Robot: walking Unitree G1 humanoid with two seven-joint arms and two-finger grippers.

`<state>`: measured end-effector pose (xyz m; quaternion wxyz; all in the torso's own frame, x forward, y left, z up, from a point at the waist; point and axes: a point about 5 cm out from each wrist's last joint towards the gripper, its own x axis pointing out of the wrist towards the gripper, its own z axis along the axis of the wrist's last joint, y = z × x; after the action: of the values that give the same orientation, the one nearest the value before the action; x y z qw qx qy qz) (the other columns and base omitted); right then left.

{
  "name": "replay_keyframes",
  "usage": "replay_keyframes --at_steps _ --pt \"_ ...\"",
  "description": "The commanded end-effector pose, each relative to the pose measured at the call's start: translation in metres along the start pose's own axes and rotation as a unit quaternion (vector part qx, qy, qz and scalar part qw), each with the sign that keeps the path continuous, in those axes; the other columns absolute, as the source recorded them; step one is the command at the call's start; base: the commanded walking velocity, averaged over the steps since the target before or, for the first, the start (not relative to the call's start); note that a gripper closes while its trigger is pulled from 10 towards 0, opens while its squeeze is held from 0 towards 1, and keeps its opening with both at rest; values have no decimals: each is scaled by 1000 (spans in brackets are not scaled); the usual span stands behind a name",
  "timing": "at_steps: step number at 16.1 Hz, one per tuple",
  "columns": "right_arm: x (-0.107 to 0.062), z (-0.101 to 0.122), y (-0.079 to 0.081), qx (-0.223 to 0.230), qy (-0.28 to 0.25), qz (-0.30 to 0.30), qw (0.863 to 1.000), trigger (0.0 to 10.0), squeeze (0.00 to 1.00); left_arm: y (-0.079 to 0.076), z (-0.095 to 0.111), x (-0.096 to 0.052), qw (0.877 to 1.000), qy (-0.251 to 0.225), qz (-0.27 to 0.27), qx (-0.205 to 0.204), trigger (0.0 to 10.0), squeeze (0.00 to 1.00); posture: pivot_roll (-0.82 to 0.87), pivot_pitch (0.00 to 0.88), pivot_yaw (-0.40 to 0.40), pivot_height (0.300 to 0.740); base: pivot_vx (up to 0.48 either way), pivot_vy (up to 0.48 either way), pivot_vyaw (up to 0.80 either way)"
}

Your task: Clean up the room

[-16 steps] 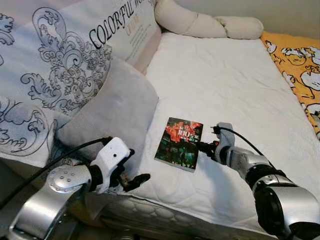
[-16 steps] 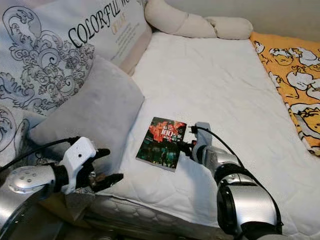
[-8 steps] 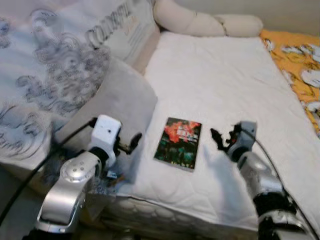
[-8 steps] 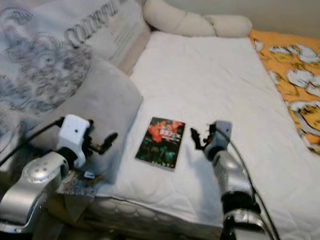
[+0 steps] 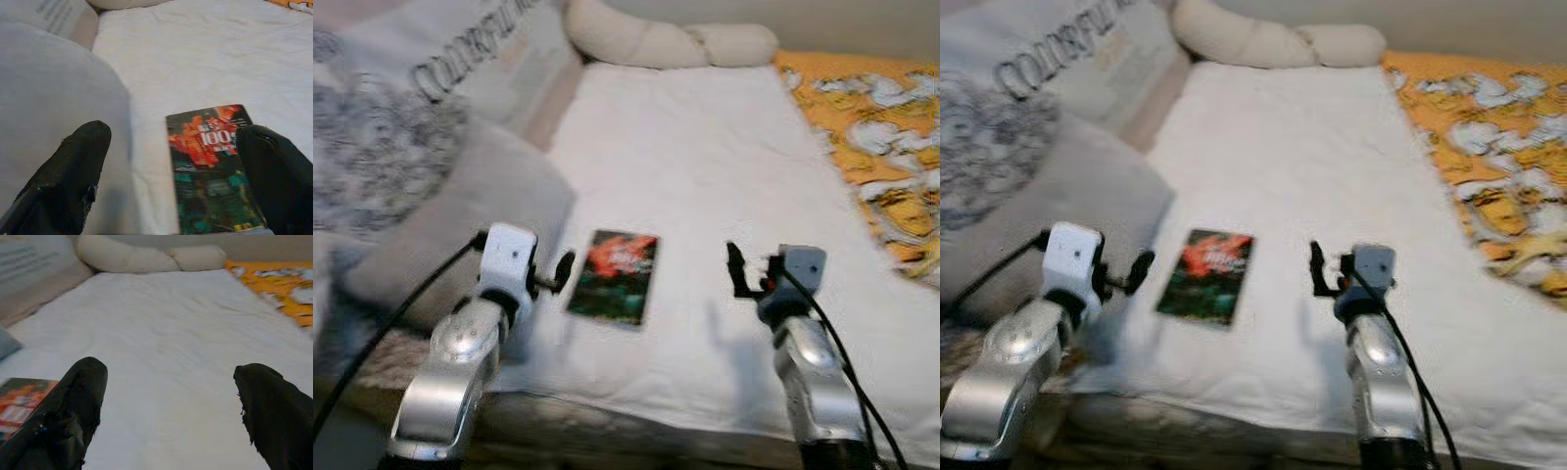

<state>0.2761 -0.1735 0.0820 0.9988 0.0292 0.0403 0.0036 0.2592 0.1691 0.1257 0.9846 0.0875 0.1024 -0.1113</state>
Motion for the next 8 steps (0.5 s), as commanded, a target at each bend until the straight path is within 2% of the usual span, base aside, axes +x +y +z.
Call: replay_keyframes --at_steps 1,4,6,8 --pt "1 8 11 0 -14 13 1000 10000 1000 17 -6 -3 999 8 41 2 10000 0 -36 0 -5 740 0 -465 0" --pt "2 7 12 2 -7 10 1000 10000 1000 16 -5 -1 999 8 46 1 10000 0 -7 0 -21 740 0 -467 0" --pt "4 5 15 26 5 9 1000 10000 1000 13 -5 -2 999 8 44 5 10000 0 1 0 -30 740 0 -461 0" --pt "5 5 16 25 11 5 1000 10000 1000 15 -3 1 999 2 52 3 10000 0 -5 0 -31 740 0 -456 0"
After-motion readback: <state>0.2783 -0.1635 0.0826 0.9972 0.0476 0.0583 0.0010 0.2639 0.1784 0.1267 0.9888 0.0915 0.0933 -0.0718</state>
